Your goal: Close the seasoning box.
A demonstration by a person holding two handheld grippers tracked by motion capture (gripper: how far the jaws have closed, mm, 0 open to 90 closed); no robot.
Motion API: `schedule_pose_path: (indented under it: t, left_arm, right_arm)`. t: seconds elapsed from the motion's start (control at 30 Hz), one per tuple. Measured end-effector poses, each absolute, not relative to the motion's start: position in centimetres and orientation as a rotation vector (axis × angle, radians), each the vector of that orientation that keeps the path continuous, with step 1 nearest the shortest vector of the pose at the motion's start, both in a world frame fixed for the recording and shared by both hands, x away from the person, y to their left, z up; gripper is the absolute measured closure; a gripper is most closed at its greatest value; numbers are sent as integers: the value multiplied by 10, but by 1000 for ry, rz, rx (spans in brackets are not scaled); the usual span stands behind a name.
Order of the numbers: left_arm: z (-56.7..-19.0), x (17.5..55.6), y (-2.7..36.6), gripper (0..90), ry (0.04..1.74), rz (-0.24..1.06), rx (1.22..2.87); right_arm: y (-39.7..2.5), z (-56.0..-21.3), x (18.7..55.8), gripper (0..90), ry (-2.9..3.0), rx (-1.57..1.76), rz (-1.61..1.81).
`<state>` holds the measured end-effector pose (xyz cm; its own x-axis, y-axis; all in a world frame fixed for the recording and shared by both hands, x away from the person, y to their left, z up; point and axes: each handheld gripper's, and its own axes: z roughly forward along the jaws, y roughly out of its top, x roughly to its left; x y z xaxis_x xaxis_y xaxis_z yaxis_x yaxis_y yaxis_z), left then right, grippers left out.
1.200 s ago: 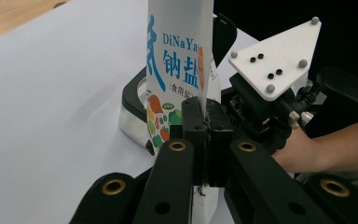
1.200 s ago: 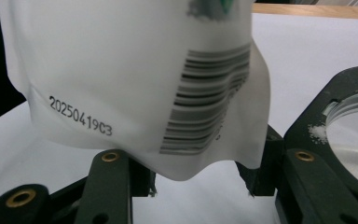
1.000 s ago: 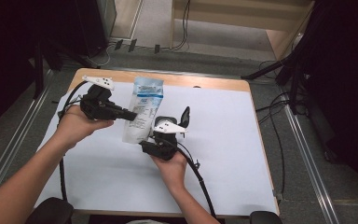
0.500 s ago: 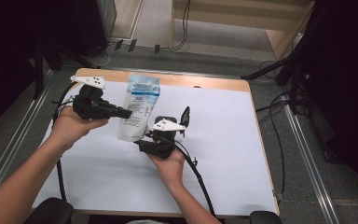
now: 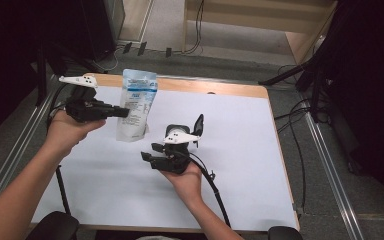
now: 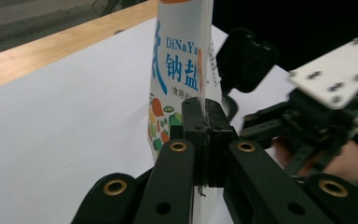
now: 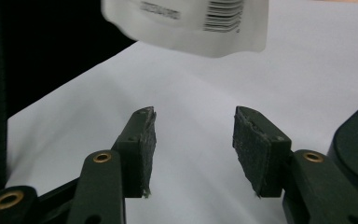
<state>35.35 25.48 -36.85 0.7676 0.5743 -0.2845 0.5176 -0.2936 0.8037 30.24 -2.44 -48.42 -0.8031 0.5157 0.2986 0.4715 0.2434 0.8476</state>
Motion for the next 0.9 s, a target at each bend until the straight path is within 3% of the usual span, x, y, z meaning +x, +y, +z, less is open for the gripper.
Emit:
schedule_pose_path:
  t: [0.53,0.9]
  left_arm:
    - [-397,409,273,900,966,105,1892]
    - [-427,430,268,900,998,144,1931]
  right_arm:
    - [-84,-460,289,518,2553,878,1606]
    - [-134,-464,289,522,2543,866,1561]
